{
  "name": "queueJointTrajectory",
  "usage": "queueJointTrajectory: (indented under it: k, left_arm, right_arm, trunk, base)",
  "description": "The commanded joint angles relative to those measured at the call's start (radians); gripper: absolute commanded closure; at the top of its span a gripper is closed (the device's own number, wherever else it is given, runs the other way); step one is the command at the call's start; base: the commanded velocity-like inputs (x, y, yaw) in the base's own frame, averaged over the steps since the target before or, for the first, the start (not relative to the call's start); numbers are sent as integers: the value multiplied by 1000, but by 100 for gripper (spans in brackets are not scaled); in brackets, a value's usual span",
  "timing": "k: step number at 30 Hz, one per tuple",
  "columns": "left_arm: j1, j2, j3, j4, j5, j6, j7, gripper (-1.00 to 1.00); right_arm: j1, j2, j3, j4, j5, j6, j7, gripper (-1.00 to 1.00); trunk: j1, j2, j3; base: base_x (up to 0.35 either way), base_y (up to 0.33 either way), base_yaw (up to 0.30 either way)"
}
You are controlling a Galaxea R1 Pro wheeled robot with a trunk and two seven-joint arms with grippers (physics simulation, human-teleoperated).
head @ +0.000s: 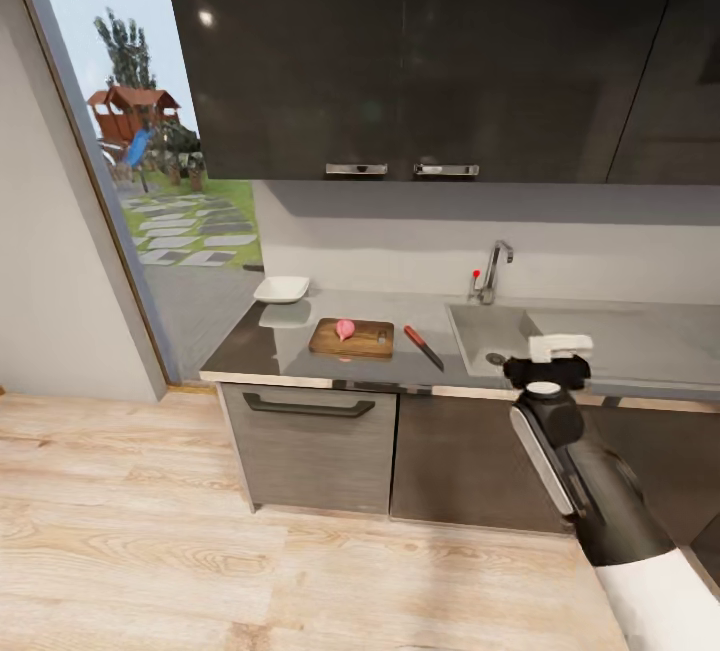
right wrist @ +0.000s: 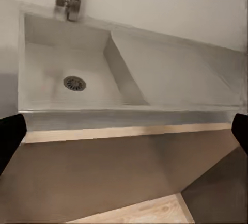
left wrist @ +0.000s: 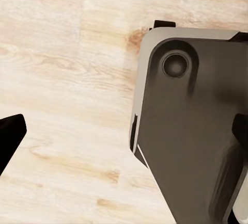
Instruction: In the kitchen, take the Vidalia onion out of the sink, dice it on the chopping board with the paring knife, put the diced onion into the bowl on the countertop, then place both the paring knife and the chopping board into the sink.
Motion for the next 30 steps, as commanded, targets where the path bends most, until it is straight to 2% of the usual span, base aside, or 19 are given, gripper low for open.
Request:
queueJointTrajectory:
  k: [1,2,3,4,6,8,9,11,13,14,17,18,19,20,22,25,26,28,30]
  left_arm:
    - [-2,-1,-8,3,7,-6,0,-100]
    - [-2,-1,-8,3,7,-6,0,-100]
    - [-2,-1,-8,4,7,-6,0,-100]
    - [-2,-1,-8,4,7,-6,0,-100]
    - [-2,0,-7,4,7,-6,-1,-100]
    - [-2,1,-7,4,7,-6,-1,-100]
    - [-2,1,-7,4,7,-6,-1,-100]
    - [-2,1,-7,4,7,-6,-1,-100]
    - [-2,1,-7,4,7,-6,-2,-100]
    - [-2,1,-7,5,8,-6,-2,-100]
    - [-2,1,-8,6,8,-5,0,-100]
    - [-2,1,-8,6,8,-5,0,-100]
    - [-2,1,-7,6,9,-4,1,-100]
    - [-2,0,-7,6,9,-4,2,-100]
    - [-2,-2,-7,6,10,-4,3,-100]
    - [-2,-3,-7,6,11,-3,4,-100]
    - [-2,-3,-6,6,12,-3,5,-100]
    - [-2,-3,-6,6,13,-3,5,-100]
    - [-2,-2,-4,6,13,-2,5,-100]
  right_arm:
    - [-61,-1,0,9,-12,45,-11,-100]
    - [-92,-1,-1,19,-12,65,-10,-100]
    - [-223,-1,-3,109,-12,121,-6,-100]
    - [-259,-1,-4,150,-13,129,-5,-100]
    - [-410,-2,-4,377,-17,146,6,-100]
    - [-565,-2,-4,622,-22,148,59,-100]
    - [-598,-3,-3,665,-22,146,82,-100]
    - [-677,-4,3,764,-15,139,209,-100]
    - [-706,-14,9,803,9,136,334,-100]
    - [-716,-31,15,816,41,135,427,-100]
    - [-724,-60,31,823,131,134,636,-100]
    - [-725,-74,36,814,190,133,758,-100]
    - [-726,-81,40,803,235,132,843,-100]
    - [-727,-89,49,779,310,130,979,-100]
    - [-727,-93,57,743,421,112,1164,-100]
    - [-727,-95,63,705,586,39,1428,-100]
    - [-727,-94,64,699,632,13,1505,-100]
    - [-727,-93,66,694,689,-27,1610,-100]
    - [-727,-92,67,692,729,-71,1696,-100]
  trunk:
    - [1,-2,-2]
    - [1,-2,-2]
    - [1,-2,-2]
    - [1,-2,-2]
    - [1,-2,-2]
    - [1,-2,-2]
    - [1,-2,-2]
    - [1,-2,-2]
    - [1,-2,-2]
    - [1,-2,-2]
    - [1,-2,-2]
    - [1,-2,-2]
    - [1,-2,-2]
    - [1,-2,-2]
    - [1,-2,-2]
    - [1,-2,-2]
    - [1,-2,-2]
    - [1,-2,-2]
    - [1,-2,-2]
  base:
    - [0,0,0]
    - [0,0,0]
    - [0,0,0]
    - [0,0,0]
    - [0,-8,0]
    - [16,-57,0]
    - [40,-80,0]
    - [71,-104,0]
    - [93,-121,0]
    - [103,-129,0]
    - [109,-133,0]
    - [123,-141,0]
    - [132,-144,0]
    - [146,-148,0]
    - [155,-144,0]
    - [159,-140,0]
    - [161,-143,0]
    - [161,-146,0]
    - [167,-151,0]
